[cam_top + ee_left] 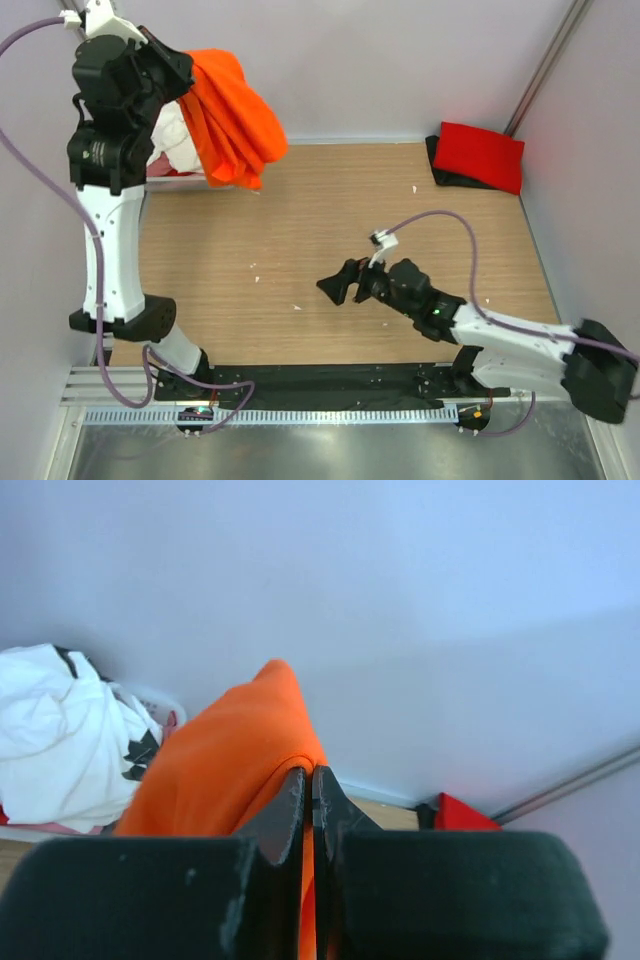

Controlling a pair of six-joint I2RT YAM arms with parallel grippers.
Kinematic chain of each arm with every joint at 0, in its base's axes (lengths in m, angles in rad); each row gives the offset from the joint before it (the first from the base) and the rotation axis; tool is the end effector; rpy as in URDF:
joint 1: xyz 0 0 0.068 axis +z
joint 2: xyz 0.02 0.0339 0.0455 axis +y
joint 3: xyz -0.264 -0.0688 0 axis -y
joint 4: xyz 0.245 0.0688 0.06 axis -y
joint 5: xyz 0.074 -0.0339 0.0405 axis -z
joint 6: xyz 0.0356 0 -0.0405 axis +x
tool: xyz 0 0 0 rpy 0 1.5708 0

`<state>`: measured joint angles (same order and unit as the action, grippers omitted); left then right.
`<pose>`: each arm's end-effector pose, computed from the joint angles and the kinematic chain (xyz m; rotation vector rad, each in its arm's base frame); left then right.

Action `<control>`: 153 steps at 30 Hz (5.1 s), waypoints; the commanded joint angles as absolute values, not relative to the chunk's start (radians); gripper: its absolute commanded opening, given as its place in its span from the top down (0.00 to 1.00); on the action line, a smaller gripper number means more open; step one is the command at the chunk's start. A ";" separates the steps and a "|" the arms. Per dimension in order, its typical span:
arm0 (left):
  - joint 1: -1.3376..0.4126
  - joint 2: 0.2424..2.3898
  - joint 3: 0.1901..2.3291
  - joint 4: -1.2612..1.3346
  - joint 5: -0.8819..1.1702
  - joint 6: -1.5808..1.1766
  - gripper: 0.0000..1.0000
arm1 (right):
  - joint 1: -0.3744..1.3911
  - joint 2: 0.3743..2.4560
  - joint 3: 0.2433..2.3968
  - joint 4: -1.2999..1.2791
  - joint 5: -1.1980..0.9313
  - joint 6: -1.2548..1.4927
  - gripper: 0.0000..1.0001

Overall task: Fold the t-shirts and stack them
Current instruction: Move the tshirt to the center of the board, then flatten the tshirt out

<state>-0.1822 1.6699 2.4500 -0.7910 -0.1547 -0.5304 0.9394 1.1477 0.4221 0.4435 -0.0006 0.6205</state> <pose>0.2835 -0.0467 0.5900 -0.3964 1.5484 -0.4341 0.1416 0.1937 0.2060 -0.3176 1.9722 1.0559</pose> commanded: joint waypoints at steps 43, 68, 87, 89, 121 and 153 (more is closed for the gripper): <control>-0.543 1.390 0.994 -0.712 -0.130 -0.650 0.29 | 0.833 1.609 0.903 -0.135 0.094 0.693 0.09; -0.551 1.540 0.994 -0.750 -0.291 -0.592 1.00 | 0.284 1.322 0.957 -0.432 0.242 0.552 0.99; -0.997 1.827 1.415 -0.709 -0.408 -0.516 0.41 | 0.186 1.049 0.836 -0.547 0.107 0.520 0.07; -1.032 1.957 1.527 -0.721 -0.410 -0.502 0.38 | 0.184 1.036 0.835 -0.558 0.098 0.518 0.07; -1.025 2.254 1.640 -0.626 -0.769 -0.629 0.94 | 0.186 0.989 0.825 -0.583 0.060 0.476 0.07; -1.031 1.850 1.732 -1.261 -0.370 -0.491 0.93 | 0.779 0.864 0.561 -0.689 0.181 0.934 0.18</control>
